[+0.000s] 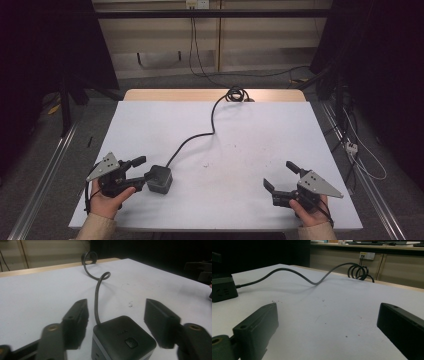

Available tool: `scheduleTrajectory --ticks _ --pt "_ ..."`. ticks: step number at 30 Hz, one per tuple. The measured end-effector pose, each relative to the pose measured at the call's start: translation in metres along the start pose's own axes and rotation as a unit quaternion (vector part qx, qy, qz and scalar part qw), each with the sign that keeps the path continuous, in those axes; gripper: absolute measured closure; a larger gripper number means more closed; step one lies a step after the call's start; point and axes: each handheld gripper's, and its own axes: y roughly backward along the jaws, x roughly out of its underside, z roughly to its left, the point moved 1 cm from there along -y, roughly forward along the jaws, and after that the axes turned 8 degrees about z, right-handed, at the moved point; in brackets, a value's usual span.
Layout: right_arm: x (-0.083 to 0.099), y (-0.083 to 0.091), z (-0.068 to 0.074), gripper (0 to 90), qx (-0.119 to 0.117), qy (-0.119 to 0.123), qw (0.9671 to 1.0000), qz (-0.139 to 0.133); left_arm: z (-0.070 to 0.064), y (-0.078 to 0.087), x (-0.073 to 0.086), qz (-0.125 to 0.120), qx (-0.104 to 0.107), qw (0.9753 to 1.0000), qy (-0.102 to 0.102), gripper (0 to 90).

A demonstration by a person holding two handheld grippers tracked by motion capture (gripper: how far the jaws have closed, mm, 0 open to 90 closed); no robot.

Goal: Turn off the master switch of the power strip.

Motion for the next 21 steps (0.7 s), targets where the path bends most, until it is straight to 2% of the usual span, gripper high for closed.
scheduleTrajectory --ticks 2,5,6,7,8,9,11,18,21 --pt "0.0002 0.0009 -0.0002 3.3 0.002 -0.002 1.0000 0.000 -0.0001 0.0012 -0.0006 0.001 -0.002 1.0000 -0.001 48.2" --pt "0.0001 0.0012 -0.0006 3.3 0.003 -0.003 1.0000 0.000 0.0009 0.0039 -0.0016 0.004 -0.003 1.0000 -0.005 55.0" --pt "0.0000 0.0013 -0.0008 3.3 0.006 -0.003 1.0000 -0.001 0.0011 0.0048 -0.0022 0.006 -0.002 1.0000 -0.008 63.3" --pt "0.0000 0.0014 -0.0010 3.3 0.007 -0.003 1.0000 -0.001 0.0009 0.0054 -0.0028 0.005 0.003 0.9999 -0.008 67.2" --pt "0.0000 0.0014 -0.0010 3.3 0.007 -0.003 1.0000 -0.001 0.0013 0.0060 -0.0034 0.006 0.002 0.9999 -0.013 67.2" --pt "-0.0003 0.0014 -0.0015 3.3 0.008 -0.003 1.0000 -0.002 0.0009 0.0063 -0.0034 0.007 0.004 0.9999 -0.011 73.2" --pt "-0.0004 0.0011 -0.0018 3.4 0.010 -0.003 0.9999 -0.002 0.0007 0.0062 -0.0030 0.008 0.008 0.9999 -0.012 78.1" --pt "-0.0001 0.0000 -0.0020 3.5 0.010 -0.003 0.9999 0.000 -0.0030 0.0045 -0.0034 0.018 0.023 0.9993 -0.021 89.2" --pt "0.0000 0.0006 -0.0023 3.4 0.010 -0.003 0.9999 0.000 -0.0030 0.0033 -0.0024 0.019 0.024 0.9993 -0.021 90.0"
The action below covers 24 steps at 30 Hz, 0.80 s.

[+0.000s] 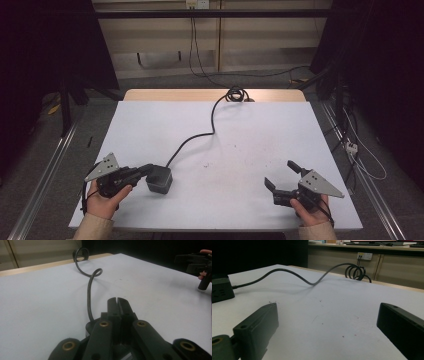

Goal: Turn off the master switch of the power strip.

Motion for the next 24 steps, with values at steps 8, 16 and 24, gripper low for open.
scheduleTrajectory --ticks 8,16,24 --pt "-0.0004 0.0002 -0.0006 3.5 0.000 0.000 1.0000 -0.002 0.0007 -0.0013 0.0034 0.012 -0.010 0.9998 -0.015 90.0" --pt "-0.0006 0.0007 -0.0004 3.5 -0.001 0.002 1.0000 -0.003 0.0000 -0.0013 0.0051 0.011 0.009 0.9998 -0.012 90.0" --pt "-0.0013 -0.0008 0.0006 3.6 -0.004 0.005 1.0000 -0.003 -0.0016 0.0018 0.0030 0.010 0.016 0.9998 -0.001 90.0"
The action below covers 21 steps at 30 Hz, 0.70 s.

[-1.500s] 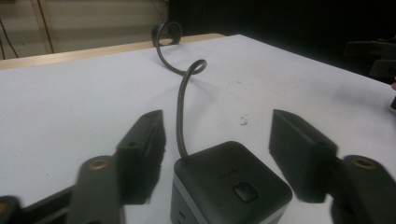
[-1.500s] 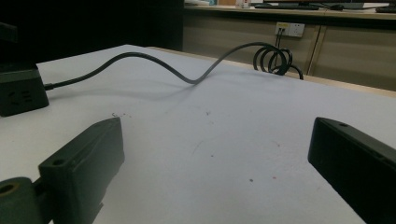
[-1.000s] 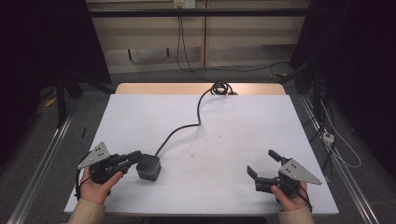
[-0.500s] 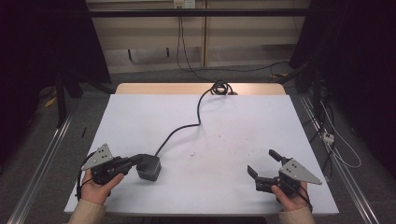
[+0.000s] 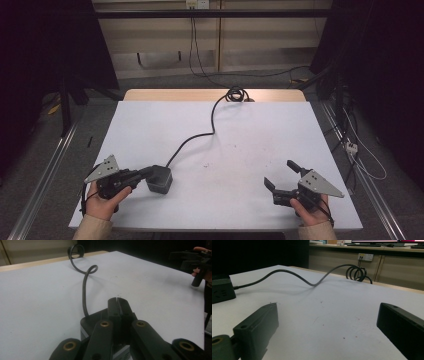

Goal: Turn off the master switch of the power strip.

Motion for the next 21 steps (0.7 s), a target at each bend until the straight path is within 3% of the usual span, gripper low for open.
scheduleTrajectory --ticks 21 --pt "-0.0002 0.0003 0.0005 3.6 -0.002 0.000 1.0000 0.000 -0.0042 -0.0074 -0.0062 0.041 0.021 0.9987 0.019 90.0"
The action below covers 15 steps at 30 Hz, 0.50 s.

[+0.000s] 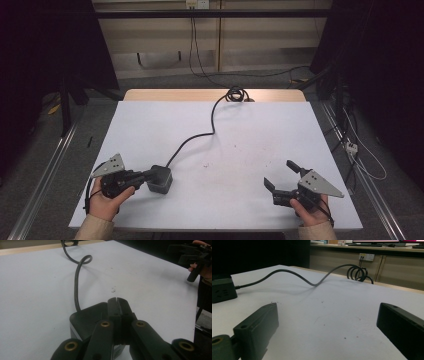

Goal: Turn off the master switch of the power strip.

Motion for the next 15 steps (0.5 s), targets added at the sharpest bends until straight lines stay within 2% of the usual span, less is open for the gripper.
scheduleTrajectory --ticks 5,15 --pt "0.0001 0.0004 -0.0001 3.7 0.000 0.000 1.0000 0.000 -0.0004 -0.0020 -0.0001 0.010 0.003 0.9999 0.001 90.0" --pt "0.0002 0.0013 -0.0003 3.8 0.000 0.000 1.0000 0.000 0.0008 -0.0045 0.0006 0.027 -0.008 0.9996 -0.002 90.0"
